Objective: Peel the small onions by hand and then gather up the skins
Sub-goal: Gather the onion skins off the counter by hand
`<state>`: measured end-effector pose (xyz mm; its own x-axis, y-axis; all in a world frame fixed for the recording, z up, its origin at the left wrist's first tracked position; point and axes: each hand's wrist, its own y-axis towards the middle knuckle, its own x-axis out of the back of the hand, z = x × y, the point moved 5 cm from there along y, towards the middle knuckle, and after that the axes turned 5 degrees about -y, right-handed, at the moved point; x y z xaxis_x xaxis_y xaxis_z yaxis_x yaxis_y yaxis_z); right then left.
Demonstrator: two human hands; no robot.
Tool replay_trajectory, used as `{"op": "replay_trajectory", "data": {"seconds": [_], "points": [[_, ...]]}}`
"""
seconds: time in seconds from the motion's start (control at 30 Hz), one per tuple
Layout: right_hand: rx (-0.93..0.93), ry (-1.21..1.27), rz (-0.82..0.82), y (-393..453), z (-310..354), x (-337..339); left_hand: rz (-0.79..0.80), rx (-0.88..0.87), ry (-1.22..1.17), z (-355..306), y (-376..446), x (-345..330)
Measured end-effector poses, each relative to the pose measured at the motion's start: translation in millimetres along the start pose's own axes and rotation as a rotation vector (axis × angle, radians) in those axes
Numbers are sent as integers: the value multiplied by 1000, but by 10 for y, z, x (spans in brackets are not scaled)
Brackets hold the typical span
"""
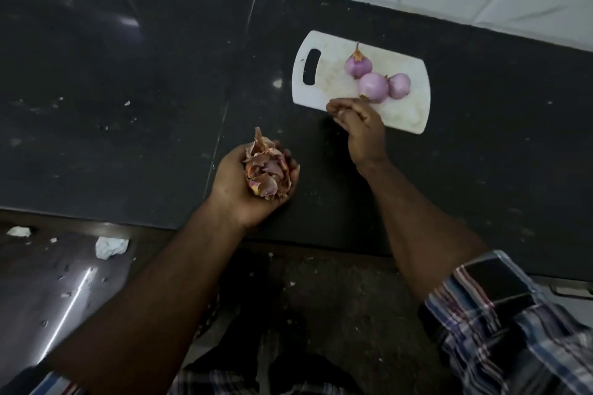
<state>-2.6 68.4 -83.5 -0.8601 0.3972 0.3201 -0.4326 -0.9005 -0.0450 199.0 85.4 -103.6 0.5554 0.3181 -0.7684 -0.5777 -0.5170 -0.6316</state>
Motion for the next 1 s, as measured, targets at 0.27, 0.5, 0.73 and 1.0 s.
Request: {"op": "replay_trajectory", "data": {"seconds": [0.27,0.5,0.73,1.0], "points": [[9,208,304,-523,-68,-474,26,-2,14,594,-442,246],[-6,199,236,-385,11,-449,-42,101,27,1050,-781,837],[-1,201,406,-867,-37,-626,-182,182,79,1165,-468,1140],[-47,310,213,-884,82,-406,-163,234,61,1091,-175,1244]]}}
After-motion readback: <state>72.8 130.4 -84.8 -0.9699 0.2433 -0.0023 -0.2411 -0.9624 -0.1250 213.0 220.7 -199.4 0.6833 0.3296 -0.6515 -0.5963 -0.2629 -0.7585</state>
